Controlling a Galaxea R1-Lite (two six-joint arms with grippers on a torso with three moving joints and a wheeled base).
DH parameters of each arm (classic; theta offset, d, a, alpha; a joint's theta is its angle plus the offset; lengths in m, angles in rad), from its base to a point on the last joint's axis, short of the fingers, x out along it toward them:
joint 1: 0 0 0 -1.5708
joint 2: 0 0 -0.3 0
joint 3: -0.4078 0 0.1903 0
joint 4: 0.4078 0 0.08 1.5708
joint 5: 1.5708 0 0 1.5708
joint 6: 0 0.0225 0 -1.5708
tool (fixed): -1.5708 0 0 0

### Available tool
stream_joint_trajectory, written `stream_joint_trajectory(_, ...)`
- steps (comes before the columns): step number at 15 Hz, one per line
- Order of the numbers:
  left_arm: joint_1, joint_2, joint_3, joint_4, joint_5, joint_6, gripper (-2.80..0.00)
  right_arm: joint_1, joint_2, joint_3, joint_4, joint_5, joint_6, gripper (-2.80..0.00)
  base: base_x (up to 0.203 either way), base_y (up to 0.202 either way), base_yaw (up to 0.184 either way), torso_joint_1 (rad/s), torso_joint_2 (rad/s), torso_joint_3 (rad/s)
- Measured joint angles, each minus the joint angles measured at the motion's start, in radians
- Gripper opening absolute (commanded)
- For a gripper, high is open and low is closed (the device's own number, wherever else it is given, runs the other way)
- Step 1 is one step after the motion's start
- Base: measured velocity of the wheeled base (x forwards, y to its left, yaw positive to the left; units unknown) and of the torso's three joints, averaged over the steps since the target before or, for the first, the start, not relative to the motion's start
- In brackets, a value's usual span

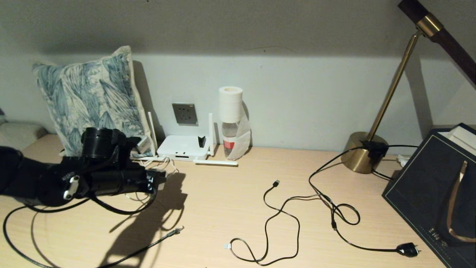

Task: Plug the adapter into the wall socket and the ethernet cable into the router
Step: Plug plug into socket

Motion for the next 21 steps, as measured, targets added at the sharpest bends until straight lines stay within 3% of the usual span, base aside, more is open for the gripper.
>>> stream_joint_trajectory(2,0.002,0.037,-0.014,0.049,0.006,0.002,-2.8,-0.001,0.0,0.0,-0.001,0.0,0.0,-2.8,0.0,0.0,0.0,0.0,0.0,0.0)
stream_joint_trajectory(18,0.009,0.158,0.01,0.053,0.005,0.002,-2.8,-0.001,0.0,0.0,0.0,0.0,0.0,-2.8,0.0,0.0,0.0,0.0,0.0,0.0)
stream_joint_trajectory(19,0.01,0.16,0.011,0.053,0.005,0.002,0.0,-0.001,0.0,0.0,0.0,0.0,0.0,-2.8,0.0,0.0,0.0,0.0,0.0,0.0)
stream_joint_trajectory(21,0.011,0.161,0.011,0.05,0.004,0.001,0.0,-0.001,0.0,0.0,-0.001,0.0,0.0,-2.8,0.0,0.0,0.0,0.0,0.0,0.0)
